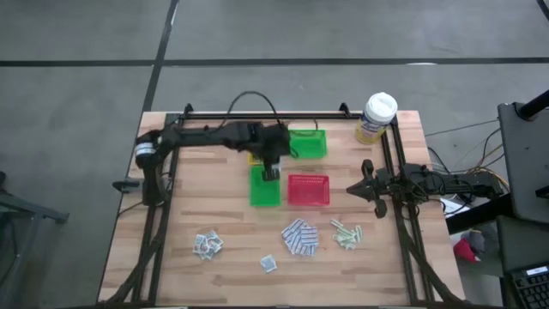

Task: Pick & Place First Aid Supplies
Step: Put the blue alcohol pad into the yellow bin

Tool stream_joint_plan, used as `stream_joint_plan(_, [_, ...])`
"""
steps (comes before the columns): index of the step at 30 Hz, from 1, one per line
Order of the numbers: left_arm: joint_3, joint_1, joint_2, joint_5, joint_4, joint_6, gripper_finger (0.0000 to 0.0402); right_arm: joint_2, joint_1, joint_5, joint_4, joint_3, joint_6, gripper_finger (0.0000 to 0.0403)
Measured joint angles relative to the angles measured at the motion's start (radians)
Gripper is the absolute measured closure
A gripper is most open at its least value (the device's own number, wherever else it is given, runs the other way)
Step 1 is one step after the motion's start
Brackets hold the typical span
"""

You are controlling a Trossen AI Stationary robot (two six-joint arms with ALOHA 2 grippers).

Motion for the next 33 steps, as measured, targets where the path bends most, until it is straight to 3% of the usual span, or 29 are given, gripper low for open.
stream_joint_plan(8, [-0.001,0.161,0.000,0.022,0.000,0.024,0.0402,0.000,0.000,0.000,0.000,0.000,0.000,0.0374])
stream_joint_plan(13, [-0.001,0.218,0.003,0.037,-0.002,-0.057,0.0401,0.000,0.000,0.000,0.000,0.000,0.000,0.0374])
stream_joint_plan(21, [-0.003,0.239,0.063,0.089,-0.026,-0.166,0.0401,0.000,0.000,0.000,0.000,0.000,0.000,0.0374])
stream_joint_plan(33, [-0.003,0.257,0.142,0.076,-0.011,-0.140,0.0401,0.000,0.000,0.000,0.000,0.000,0.000,0.0374])
